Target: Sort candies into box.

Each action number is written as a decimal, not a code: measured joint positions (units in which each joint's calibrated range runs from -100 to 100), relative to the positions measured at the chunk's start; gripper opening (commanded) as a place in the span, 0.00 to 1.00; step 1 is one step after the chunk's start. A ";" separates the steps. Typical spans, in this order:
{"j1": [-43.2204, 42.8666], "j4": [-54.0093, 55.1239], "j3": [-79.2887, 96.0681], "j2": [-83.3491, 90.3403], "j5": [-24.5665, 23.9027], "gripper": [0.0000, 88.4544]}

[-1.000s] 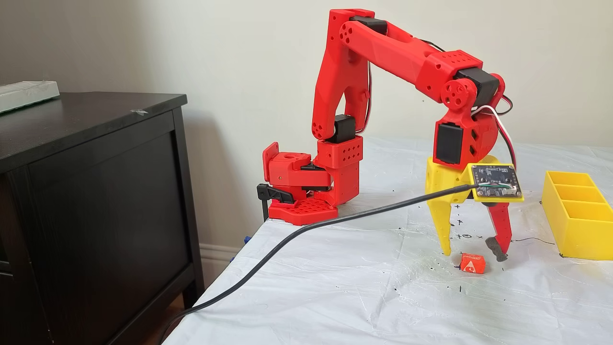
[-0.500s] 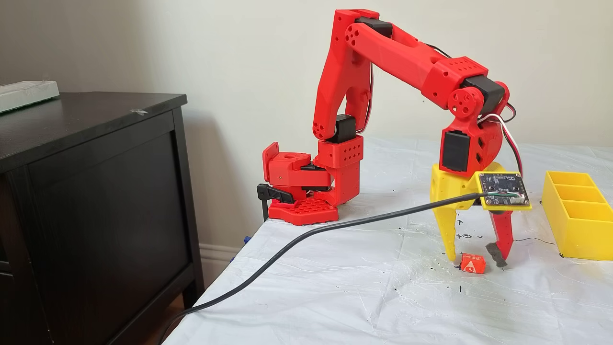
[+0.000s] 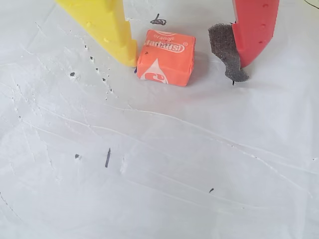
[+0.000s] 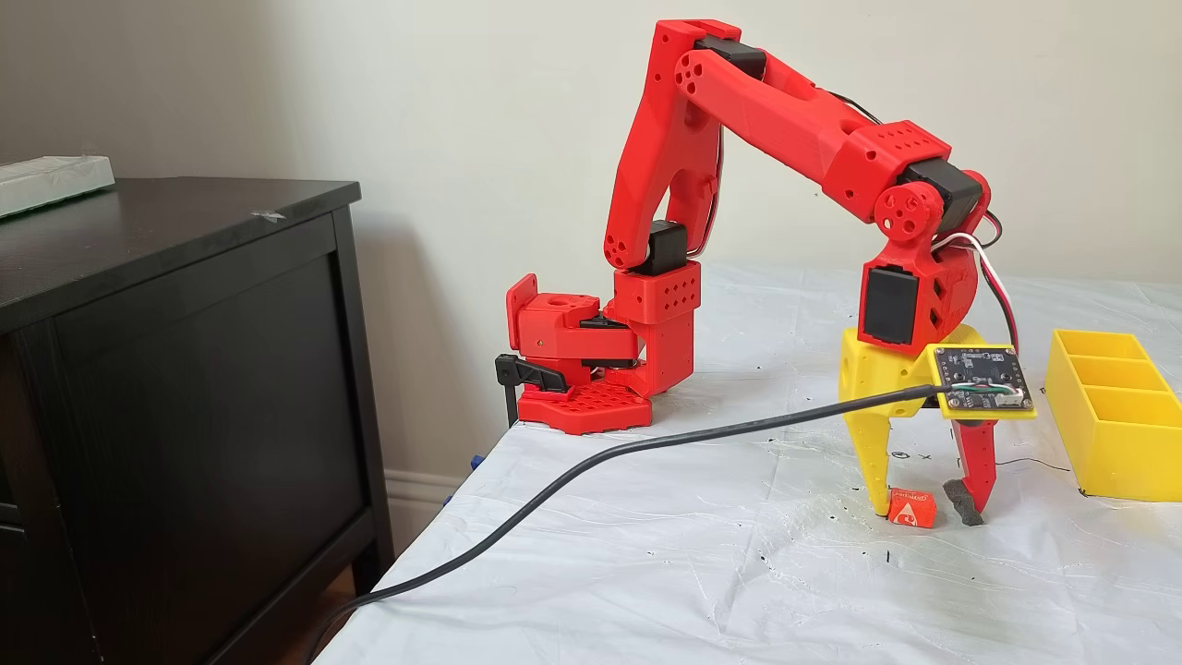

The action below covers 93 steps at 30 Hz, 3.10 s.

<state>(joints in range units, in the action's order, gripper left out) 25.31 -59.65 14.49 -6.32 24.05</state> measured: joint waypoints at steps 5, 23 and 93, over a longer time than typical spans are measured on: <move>0.00 0.00 0.00 0.00 0.00 0.25; -1.30 0.00 -3.06 -2.72 -0.49 0.00; -20.56 -7.22 -35.10 -6.36 -15.53 0.35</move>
<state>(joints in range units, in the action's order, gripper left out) 4.75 -66.88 -20.61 -12.69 8.52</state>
